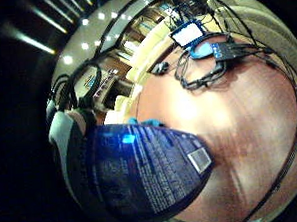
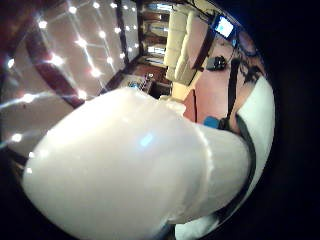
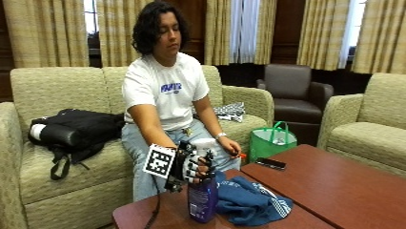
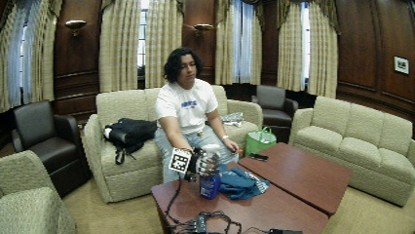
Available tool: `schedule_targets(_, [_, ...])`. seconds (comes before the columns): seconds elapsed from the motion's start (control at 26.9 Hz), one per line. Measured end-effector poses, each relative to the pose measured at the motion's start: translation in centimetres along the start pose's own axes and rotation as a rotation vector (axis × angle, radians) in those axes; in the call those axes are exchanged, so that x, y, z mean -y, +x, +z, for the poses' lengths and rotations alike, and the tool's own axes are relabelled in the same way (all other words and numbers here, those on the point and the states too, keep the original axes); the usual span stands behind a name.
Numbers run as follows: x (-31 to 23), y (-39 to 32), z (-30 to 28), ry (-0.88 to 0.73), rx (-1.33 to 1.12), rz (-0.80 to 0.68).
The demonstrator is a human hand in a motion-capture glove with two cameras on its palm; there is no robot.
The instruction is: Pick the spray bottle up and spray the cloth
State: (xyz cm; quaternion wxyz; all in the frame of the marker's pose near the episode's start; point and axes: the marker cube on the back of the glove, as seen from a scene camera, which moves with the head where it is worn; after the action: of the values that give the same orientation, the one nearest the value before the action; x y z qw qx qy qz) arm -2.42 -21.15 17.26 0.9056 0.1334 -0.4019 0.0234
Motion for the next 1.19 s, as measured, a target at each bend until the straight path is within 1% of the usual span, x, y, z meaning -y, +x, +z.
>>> schedule_targets(0.15, [-1.0, -2.5, -3.3, 0.093, 0.073, 0.034])
schedule_targets(0.26, [-1.6, -6.5, -7.4, 0.122, 0.115, -0.005])
schedule_targets(0.33, [-2.2, -9.6, -9.9, 0.086, 0.071, -0.081])
schedule_targets(0.45, [-1.8, -15.3, -13.1, 0.036, -0.098, -0.253])
schedule_targets(0.56, [-0.6, -20.1, -14.1, 0.001, -0.288, -0.409])
schedule_targets(0.67, [0.1, -22.5, -13.0, -0.058, -0.463, -0.526])
schedule_targets(0.74, [0.5, -23.2, -11.6, -0.099, -0.577, -0.577])
schedule_targets(1.0, [0.0, -23.1, -5.3, -0.225, -0.823, -0.665])
schedule_targets(1.19, [-1.0, -20.9, -0.4, -0.331, -0.998, -0.733])
